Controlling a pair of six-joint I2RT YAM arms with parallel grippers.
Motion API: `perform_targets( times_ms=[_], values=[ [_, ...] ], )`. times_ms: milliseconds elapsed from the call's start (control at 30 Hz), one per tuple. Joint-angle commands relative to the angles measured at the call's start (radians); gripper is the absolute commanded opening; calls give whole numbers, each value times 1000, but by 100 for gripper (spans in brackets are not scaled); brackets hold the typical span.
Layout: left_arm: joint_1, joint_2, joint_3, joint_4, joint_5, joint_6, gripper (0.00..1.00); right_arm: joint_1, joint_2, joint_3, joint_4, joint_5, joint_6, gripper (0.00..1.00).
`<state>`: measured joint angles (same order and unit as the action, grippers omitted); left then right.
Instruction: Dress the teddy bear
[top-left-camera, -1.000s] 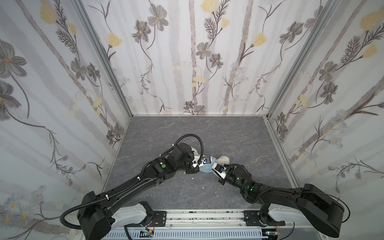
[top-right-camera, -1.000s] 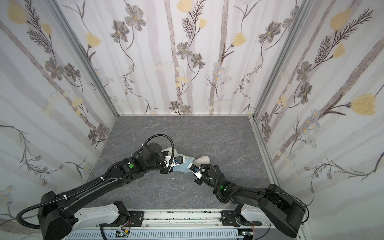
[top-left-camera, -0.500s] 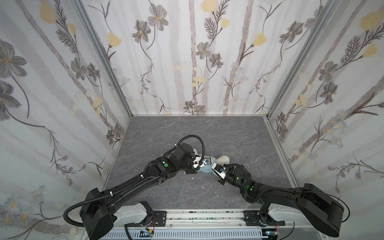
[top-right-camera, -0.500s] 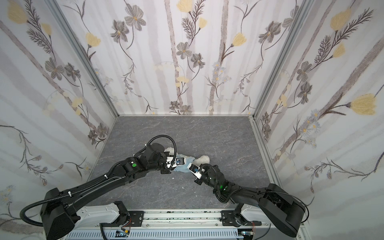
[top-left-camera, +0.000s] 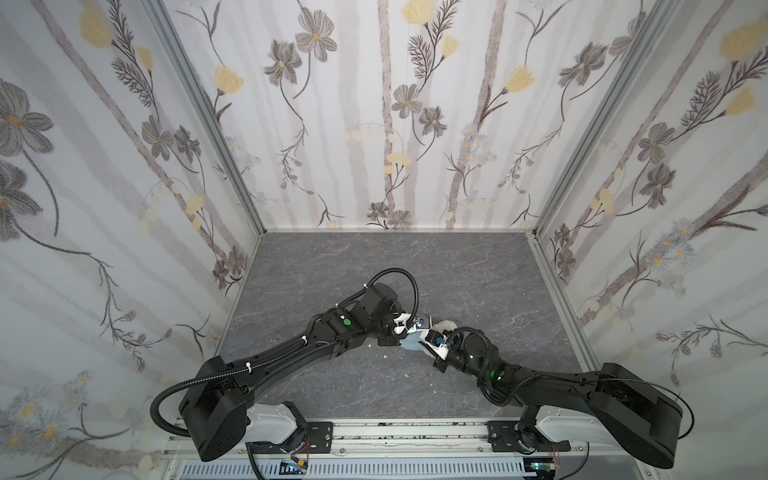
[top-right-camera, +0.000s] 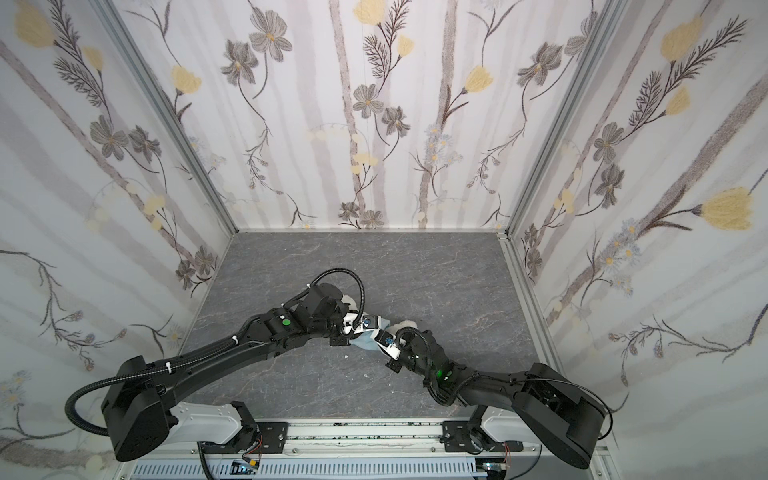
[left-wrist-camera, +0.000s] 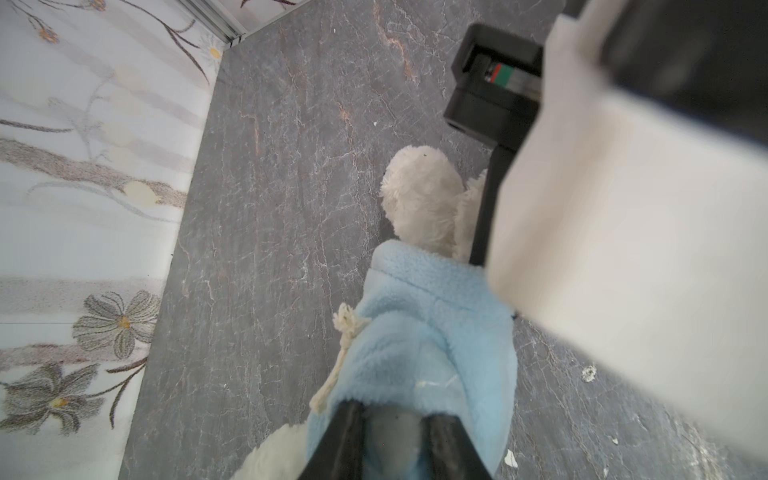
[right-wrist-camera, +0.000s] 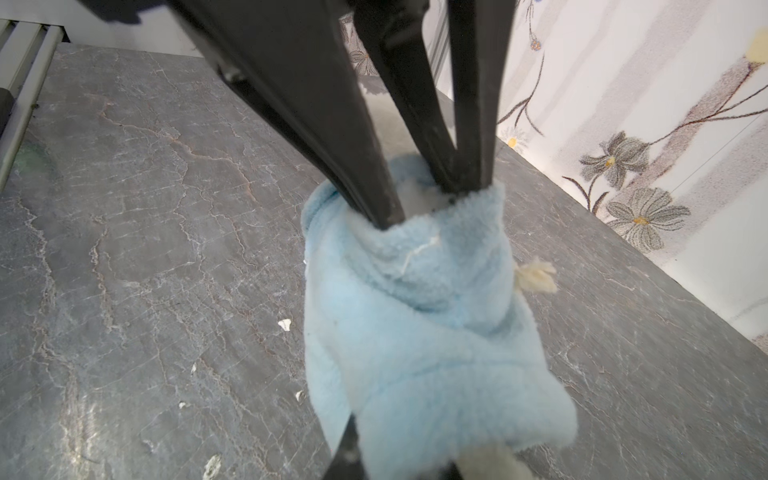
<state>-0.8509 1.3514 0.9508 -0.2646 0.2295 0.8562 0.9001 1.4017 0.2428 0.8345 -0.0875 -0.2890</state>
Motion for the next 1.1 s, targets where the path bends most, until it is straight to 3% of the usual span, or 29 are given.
perform_targets(
  times_ms=[0,267,367,467,633,1067],
  values=[
    [3,30,3,-8,61,-19,32,6,-2,18,267,-68,17,0],
    [27,115,8,-8,156,-64,34,6,-2,15,405,-106,15,0],
    [32,136,7,-8,189,-82,22,7,13,6,465,-86,4,0],
    [53,107,3,-7,238,-110,0,5,13,-24,492,-35,-13,0],
    [90,12,-15,4,272,-149,0,-8,5,-89,505,25,-9,0],
    [159,-214,-127,204,332,-251,0,-13,42,-209,657,139,163,0]
  ],
)
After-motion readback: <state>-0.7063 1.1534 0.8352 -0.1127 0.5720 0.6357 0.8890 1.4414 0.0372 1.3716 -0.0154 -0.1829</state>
